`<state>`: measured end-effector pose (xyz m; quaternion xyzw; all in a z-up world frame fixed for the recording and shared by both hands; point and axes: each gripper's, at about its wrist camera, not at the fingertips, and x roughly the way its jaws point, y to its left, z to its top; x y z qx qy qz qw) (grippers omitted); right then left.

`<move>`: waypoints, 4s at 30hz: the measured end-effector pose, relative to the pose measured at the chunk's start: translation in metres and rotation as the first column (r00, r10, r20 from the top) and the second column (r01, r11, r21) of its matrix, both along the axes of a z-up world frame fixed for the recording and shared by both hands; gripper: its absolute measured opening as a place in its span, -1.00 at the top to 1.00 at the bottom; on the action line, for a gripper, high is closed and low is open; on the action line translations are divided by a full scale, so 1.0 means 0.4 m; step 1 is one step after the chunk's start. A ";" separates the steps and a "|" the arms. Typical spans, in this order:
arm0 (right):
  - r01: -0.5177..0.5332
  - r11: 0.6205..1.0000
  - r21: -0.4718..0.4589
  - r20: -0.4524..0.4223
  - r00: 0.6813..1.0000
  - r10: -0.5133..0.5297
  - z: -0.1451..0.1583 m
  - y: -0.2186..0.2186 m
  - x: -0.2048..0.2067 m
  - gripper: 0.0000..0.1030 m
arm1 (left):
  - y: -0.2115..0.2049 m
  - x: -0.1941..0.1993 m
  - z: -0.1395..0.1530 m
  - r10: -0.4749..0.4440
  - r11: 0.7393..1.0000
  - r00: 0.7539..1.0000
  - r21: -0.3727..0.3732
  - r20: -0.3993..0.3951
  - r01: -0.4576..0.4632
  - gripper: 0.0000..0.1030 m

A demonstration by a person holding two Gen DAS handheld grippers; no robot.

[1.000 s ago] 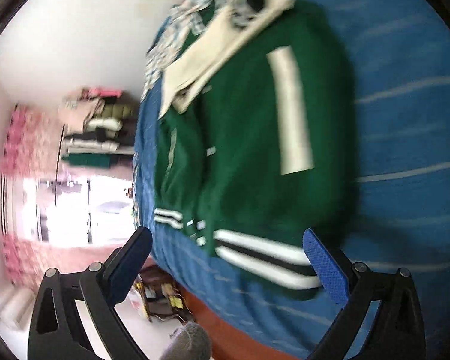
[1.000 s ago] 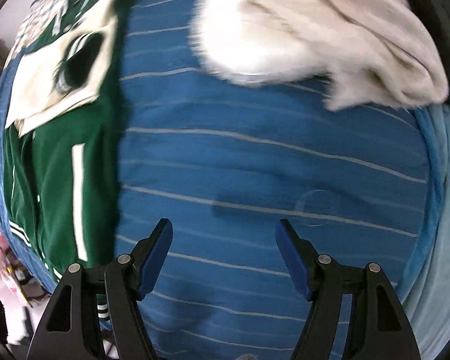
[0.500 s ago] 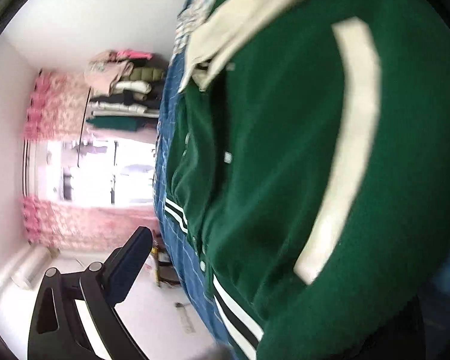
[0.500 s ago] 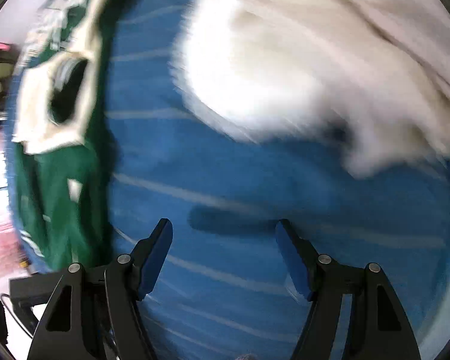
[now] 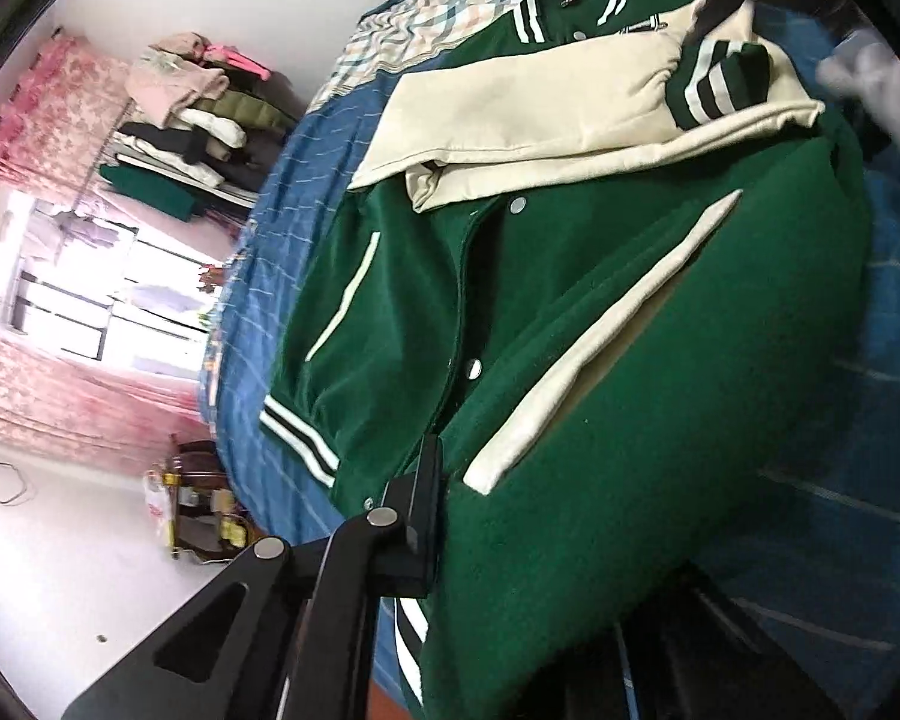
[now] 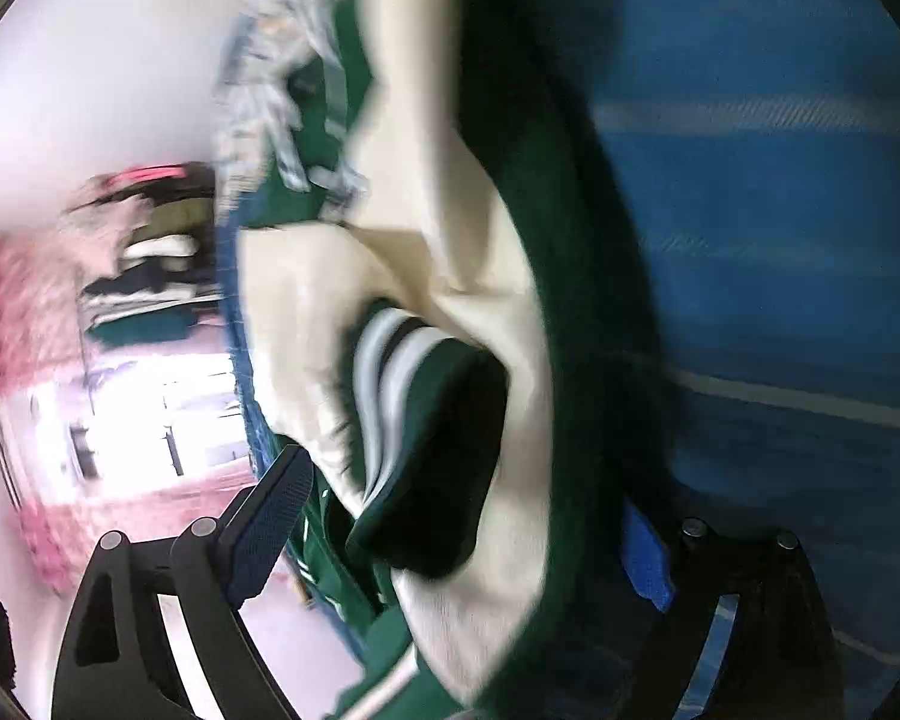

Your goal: Fold large clothes

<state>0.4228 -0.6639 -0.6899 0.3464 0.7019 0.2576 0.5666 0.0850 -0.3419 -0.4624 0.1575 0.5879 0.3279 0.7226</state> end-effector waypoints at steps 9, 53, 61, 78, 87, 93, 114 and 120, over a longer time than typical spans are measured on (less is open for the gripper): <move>0.066 0.986 -0.151 0.131 0.990 -0.046 0.250 0.190 -0.034 0.67 | 0.247 -0.032 0.102 0.048 0.936 0.996 -0.350 0.079 -0.017 0.80; -0.025 0.998 -0.062 0.087 0.996 0.031 -0.012 0.648 0.374 -0.52 | 1.218 -0.185 -0.145 0.672 0.534 0.740 -0.675 -0.028 -0.510 -0.95; 0.213 0.977 -0.015 0.151 0.966 -0.208 0.079 0.623 0.258 0.74 | 1.198 -0.258 -0.042 0.711 0.535 0.703 -0.641 -0.010 -0.550 -0.92; 0.592 0.717 -0.369 -0.017 0.767 -0.642 0.196 -0.042 -0.508 0.28 | 1.184 -0.195 0.004 0.609 0.481 0.791 -0.817 0.050 -0.319 -0.92; 0.309 0.789 -0.531 0.075 0.945 -0.319 0.277 -0.194 -0.435 -0.50 | 1.126 -0.058 -0.157 0.419 0.547 0.908 -0.794 -0.014 -0.265 -0.92; 0.235 0.744 -0.625 0.312 0.949 -0.038 0.432 -0.120 -0.256 -0.50 | 1.104 -0.062 -0.128 0.427 0.628 0.904 -0.728 0.025 -0.276 -0.91; 0.017 0.753 -0.658 0.465 0.796 0.388 0.407 0.208 0.113 0.90 | 1.028 -0.087 -0.097 0.447 0.753 0.892 -0.567 0.067 -0.334 -0.92; -0.065 0.809 -0.584 0.246 0.936 0.253 0.329 0.132 0.148 0.69 | 0.997 -0.135 -0.006 0.477 0.766 0.876 -0.522 0.070 -0.375 -0.92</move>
